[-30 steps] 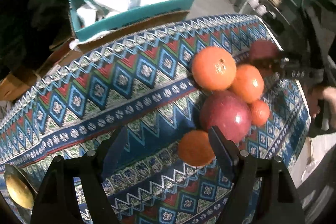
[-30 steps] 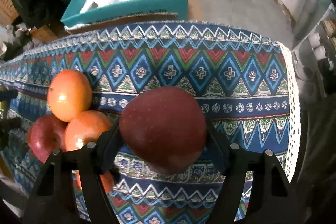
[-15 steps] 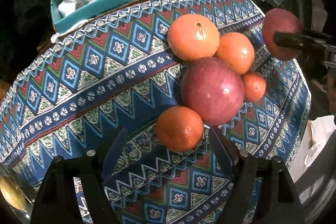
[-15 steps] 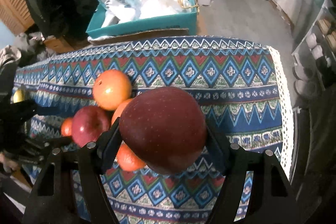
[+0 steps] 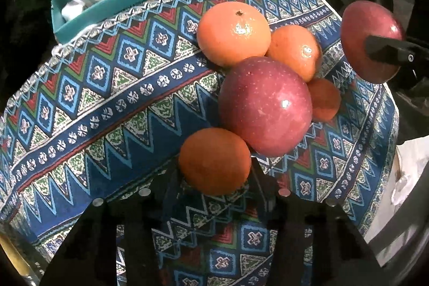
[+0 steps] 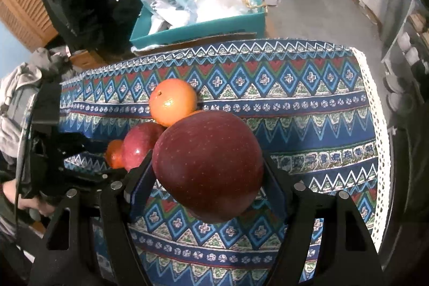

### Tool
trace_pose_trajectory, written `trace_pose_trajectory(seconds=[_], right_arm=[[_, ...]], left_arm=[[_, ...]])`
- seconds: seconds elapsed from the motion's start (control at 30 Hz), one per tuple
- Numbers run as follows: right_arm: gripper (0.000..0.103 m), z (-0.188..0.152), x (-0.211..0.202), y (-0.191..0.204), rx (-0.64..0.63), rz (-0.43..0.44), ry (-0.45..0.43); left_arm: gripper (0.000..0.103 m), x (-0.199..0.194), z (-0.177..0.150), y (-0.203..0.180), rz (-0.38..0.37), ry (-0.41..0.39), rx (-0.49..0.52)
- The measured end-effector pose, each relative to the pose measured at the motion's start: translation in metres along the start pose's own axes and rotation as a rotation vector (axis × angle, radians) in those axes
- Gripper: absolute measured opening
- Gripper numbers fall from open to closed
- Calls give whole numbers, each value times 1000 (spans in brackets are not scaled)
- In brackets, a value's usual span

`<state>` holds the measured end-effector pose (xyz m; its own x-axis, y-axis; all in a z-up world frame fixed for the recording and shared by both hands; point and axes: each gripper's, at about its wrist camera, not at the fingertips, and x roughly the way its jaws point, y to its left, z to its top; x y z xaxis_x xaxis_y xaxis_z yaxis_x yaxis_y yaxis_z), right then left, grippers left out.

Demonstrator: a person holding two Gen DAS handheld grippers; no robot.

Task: Organize fruits
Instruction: 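Grasp the orange with the left tool while the right tool lifts the apple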

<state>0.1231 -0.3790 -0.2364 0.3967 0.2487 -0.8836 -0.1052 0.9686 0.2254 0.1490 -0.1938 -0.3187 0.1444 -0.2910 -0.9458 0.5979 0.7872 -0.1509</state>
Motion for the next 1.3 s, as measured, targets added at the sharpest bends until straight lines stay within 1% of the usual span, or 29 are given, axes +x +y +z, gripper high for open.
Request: trace_pose_trajectory(seconds=[0.1, 0.27, 0.47, 0.73, 1.07, 1.3], right_arm=[[74, -1, -1, 3, -8, -2, -5], [74, -1, -7, 11, -30, -6, -29], [74, 1, -16, 25, -60, -8, -63], [74, 5, -38, 48, -105, 11, -130], [74, 12, -72, 73, -139, 40, -214], [74, 13, -93, 94, -165, 74, -259]], left_arm=[[49, -3, -2, -1, 24, -16, 8], [49, -20, -4, 4, 27, -57, -18], [49, -52, -7, 9, 33, -110, -58], [49, -96, -8, -6, 88, -197, -59], [49, -153, -21, -13, 80, -280, -91], [49, -188, -33, -9, 76, -327, -131]])
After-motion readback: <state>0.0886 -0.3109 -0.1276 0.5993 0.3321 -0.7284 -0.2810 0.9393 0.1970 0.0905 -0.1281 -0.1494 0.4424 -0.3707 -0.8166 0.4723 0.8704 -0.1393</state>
